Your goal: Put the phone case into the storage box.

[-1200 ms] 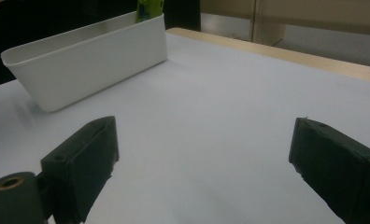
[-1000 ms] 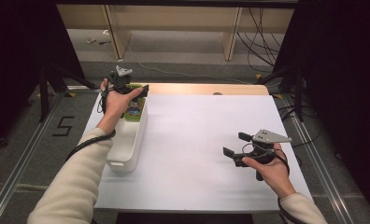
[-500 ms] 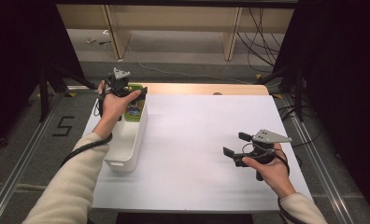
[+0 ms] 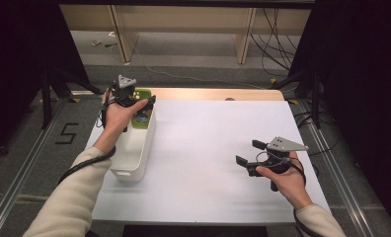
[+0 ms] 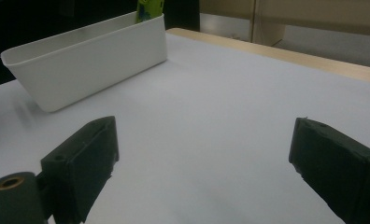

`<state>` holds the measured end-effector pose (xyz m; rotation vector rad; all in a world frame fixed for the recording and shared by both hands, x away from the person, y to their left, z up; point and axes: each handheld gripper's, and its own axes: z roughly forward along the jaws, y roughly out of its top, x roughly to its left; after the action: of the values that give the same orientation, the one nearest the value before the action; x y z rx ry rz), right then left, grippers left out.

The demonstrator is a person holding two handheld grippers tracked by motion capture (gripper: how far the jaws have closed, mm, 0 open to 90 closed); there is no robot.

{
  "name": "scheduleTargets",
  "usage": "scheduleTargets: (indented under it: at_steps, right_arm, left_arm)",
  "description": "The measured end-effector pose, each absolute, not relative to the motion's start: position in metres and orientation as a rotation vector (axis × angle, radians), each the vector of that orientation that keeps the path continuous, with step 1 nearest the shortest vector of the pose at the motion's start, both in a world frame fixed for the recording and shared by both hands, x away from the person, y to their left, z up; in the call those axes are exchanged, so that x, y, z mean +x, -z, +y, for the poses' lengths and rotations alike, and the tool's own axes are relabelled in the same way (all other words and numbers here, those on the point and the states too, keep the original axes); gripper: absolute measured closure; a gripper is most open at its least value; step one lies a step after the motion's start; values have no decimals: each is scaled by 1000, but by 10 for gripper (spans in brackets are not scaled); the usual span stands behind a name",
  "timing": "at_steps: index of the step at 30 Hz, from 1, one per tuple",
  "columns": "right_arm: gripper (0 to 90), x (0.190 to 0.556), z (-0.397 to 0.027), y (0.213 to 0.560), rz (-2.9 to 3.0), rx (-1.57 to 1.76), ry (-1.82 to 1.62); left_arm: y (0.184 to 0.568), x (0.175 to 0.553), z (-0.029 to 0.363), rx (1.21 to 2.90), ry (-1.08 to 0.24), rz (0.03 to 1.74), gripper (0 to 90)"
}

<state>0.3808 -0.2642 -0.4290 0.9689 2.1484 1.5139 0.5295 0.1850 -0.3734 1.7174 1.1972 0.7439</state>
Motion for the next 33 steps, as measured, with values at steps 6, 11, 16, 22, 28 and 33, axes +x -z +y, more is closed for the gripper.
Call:
scheduleTargets:
  at_steps: [6, 11, 16, 22, 28, 33]
  right_arm:
    - [93, 381, -264, 429, 2147, 973, -1514]
    - [93, 381, -264, 429, 2148, 971, -1514]
    - [93, 381, -264, 429, 2147, 971, -1514]
    - [93, 381, -264, 429, 2146, 967, -1515]
    - [93, 380, -264, 428, 2144, 971, -1515]
    - [93, 380, -264, 428, 2144, 969, -1516]
  left_arm:
    - [373, 522, 184, 1718, -724, 1177, 0]
    - [372, 515, 183, 1719, -723, 1157, 0]
    - [372, 505, 182, 1713, -710, 1139, 0]
    - [373, 495, 181, 1717, -705, 1121, 0]
    - [375, 482, 180, 1727, -697, 1095, 0]
    - [377, 473, 181, 1718, -684, 1088, 0]
